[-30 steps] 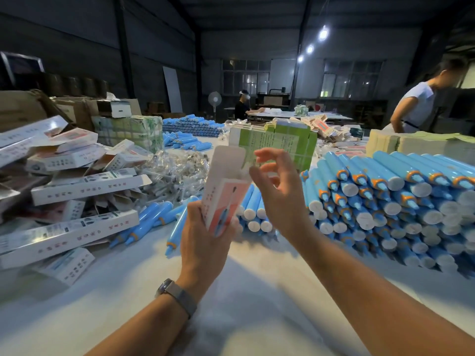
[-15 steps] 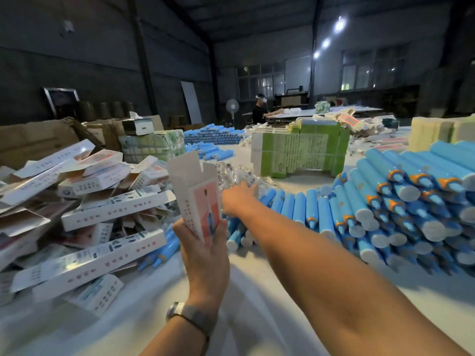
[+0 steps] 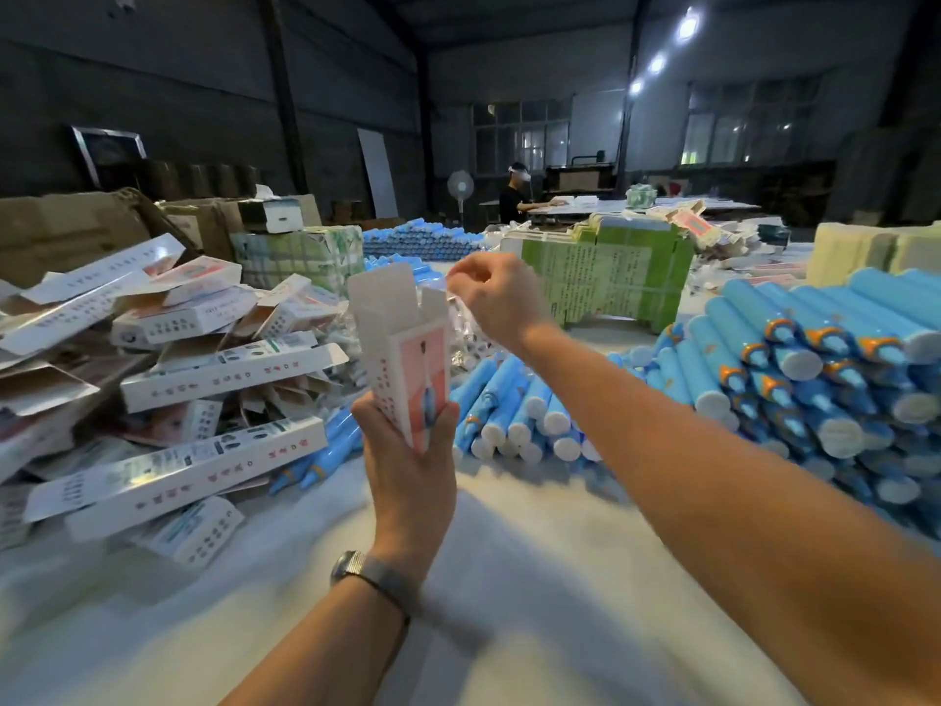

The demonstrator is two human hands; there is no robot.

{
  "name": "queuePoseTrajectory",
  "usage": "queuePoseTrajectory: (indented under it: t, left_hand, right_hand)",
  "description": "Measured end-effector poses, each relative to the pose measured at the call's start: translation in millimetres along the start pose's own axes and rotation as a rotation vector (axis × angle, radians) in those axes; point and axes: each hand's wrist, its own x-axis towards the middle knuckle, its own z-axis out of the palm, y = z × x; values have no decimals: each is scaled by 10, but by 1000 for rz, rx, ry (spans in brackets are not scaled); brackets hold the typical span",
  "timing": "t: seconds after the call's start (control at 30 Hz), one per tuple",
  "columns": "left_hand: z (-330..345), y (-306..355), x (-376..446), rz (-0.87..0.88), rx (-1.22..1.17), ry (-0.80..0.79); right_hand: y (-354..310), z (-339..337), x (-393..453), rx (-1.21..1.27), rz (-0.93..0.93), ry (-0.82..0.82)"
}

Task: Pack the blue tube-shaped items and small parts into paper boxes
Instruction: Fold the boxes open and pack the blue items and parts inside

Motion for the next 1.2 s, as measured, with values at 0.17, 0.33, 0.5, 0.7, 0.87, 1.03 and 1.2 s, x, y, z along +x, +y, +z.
queuePoseTrajectory:
  t: [0.17,0.33,0.5,0.7,0.87,1.03,1.2]
  left_hand:
    - [25,29,-57,62,15,-53]
    - [40,84,-131,119,42,-100]
    - [66,114,-194,138,55,-165]
    - [141,224,-363,219,34,-298]
    - [187,298,-454,209,3,-363]
    - [218,340,-494,168,-30,-392]
    - [252,338,-511,86,-59,-419]
  right_hand:
    - [-415,-690,-476,391,-131,152]
    - [-701,-998,-868,445,-260,126]
    - [-710,-1162,-1021,-18,-329,39]
    - [-526,-1174,-1196,-201,-364,134]
    - [-382,-1250,-1323,-282,-532,234]
    - [-268,-1274,-1350,-266,-565,230]
    - [-171,-1288,-1360,-353,-555,111]
